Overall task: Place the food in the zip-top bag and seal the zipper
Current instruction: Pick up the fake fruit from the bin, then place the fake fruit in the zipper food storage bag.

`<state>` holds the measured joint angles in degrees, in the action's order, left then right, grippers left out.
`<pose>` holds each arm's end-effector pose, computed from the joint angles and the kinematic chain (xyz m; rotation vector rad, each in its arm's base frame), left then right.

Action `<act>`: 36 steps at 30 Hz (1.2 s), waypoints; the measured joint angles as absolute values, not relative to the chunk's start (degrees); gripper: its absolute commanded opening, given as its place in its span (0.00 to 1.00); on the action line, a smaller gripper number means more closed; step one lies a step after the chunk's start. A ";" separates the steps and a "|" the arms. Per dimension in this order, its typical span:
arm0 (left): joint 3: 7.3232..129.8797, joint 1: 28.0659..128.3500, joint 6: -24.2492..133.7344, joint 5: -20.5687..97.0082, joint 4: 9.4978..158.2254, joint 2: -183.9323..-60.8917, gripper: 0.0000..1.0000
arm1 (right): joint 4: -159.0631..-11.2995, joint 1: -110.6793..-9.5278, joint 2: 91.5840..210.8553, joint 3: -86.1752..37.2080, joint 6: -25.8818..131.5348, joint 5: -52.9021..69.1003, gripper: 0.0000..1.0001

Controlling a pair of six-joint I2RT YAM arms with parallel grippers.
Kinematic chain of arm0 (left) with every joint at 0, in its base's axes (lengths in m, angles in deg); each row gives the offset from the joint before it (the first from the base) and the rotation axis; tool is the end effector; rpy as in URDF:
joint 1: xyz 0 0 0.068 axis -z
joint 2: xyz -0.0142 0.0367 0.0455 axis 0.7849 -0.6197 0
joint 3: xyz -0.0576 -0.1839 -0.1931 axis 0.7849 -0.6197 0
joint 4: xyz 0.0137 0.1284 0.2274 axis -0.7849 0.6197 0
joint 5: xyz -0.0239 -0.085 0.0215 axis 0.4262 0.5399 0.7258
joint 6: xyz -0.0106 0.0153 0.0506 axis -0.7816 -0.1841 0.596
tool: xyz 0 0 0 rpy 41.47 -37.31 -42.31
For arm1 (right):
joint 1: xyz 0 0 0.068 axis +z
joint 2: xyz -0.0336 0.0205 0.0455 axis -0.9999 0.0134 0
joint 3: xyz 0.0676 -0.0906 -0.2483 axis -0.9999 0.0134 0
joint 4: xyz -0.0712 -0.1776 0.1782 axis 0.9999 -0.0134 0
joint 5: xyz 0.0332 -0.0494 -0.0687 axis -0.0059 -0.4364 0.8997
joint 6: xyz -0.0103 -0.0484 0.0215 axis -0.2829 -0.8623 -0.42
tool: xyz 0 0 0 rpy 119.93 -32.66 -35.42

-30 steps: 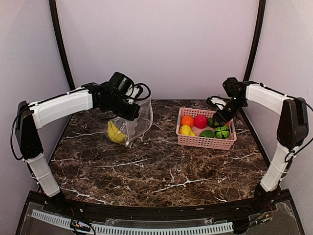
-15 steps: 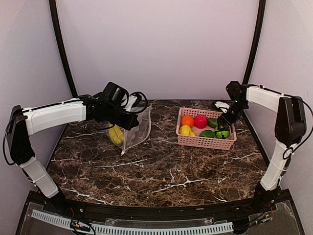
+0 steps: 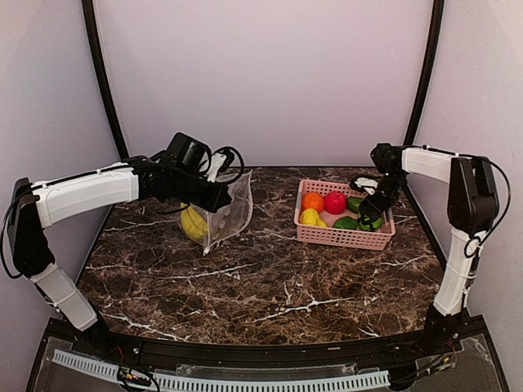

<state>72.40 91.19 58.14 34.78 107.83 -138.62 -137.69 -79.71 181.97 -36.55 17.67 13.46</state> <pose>0.2809 -0.2353 0.3025 0.6602 2.1815 -0.5416 0.3849 0.0660 0.2063 -0.9521 2.7555 0.0039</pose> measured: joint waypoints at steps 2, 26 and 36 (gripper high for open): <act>72.40 91.19 58.14 34.76 107.86 -138.62 0.01 | -137.99 -79.71 182.17 -37.05 17.85 13.46 0.73; 72.46 91.19 51.21 36.02 102.89 -143.19 0.01 | -143.37 -71.67 165.07 -41.99 20.60 -7.31 0.57; 78.98 91.41 39.60 38.65 100.47 -149.70 0.01 | -133.23 -64.17 162.45 -43.06 30.31 -33.23 0.54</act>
<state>78.98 91.41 39.60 38.65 100.47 -149.70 -133.23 -64.17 162.45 -43.06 30.31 -33.23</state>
